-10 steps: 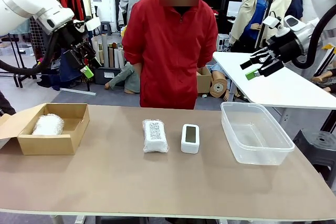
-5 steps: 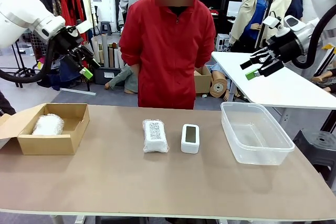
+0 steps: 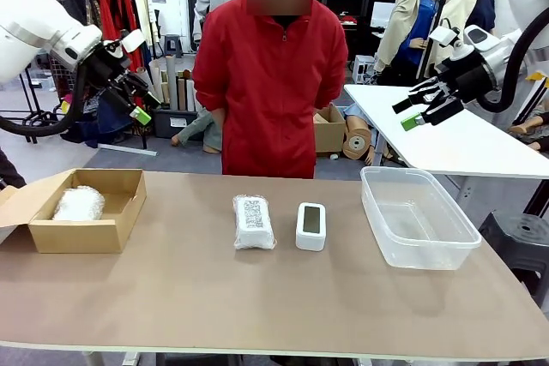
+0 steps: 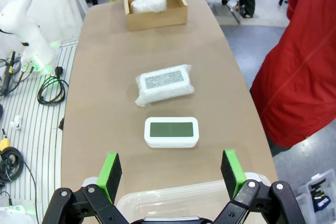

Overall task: Separate and place wrapped and unwrapped clocks.
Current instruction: Pick up the Digital clock indicated by the person.

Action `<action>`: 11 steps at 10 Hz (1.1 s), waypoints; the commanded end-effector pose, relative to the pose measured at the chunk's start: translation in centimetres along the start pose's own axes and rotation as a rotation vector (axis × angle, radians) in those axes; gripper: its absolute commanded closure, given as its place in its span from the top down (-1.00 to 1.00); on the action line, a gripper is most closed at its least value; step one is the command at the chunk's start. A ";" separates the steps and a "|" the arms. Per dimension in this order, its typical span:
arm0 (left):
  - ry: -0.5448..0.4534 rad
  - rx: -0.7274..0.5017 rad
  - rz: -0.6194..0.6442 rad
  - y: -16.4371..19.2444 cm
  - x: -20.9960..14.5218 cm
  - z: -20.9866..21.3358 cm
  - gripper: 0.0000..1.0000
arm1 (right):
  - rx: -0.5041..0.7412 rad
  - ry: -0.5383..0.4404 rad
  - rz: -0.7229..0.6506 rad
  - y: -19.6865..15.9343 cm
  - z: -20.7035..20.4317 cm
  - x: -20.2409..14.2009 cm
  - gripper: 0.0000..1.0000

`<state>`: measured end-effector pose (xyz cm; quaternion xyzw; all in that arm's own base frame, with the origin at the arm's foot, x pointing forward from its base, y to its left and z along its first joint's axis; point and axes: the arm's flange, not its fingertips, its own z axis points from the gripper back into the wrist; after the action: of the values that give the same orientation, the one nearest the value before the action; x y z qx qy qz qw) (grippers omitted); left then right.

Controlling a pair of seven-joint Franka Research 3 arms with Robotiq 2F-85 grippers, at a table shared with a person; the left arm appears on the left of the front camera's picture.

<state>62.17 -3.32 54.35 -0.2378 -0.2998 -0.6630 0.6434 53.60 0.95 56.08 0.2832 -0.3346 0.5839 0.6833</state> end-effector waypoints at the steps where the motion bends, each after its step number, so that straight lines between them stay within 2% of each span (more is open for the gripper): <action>1: 0.001 0.006 0.005 0.0 -0.2 0.4 1.00 | -0.001 0.003 0.004 0.0 0.1 0.1 1.00; 11: 0.001 0.006 0.005 0.0 -0.2 0.4 1.00 | -0.001 0.003 0.004 0.0 0.1 0.1 1.00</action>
<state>62.19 -3.01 54.35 -0.2370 -0.3003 -0.6614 0.6452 53.60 0.95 56.08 0.2832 -0.3346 0.5839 0.6833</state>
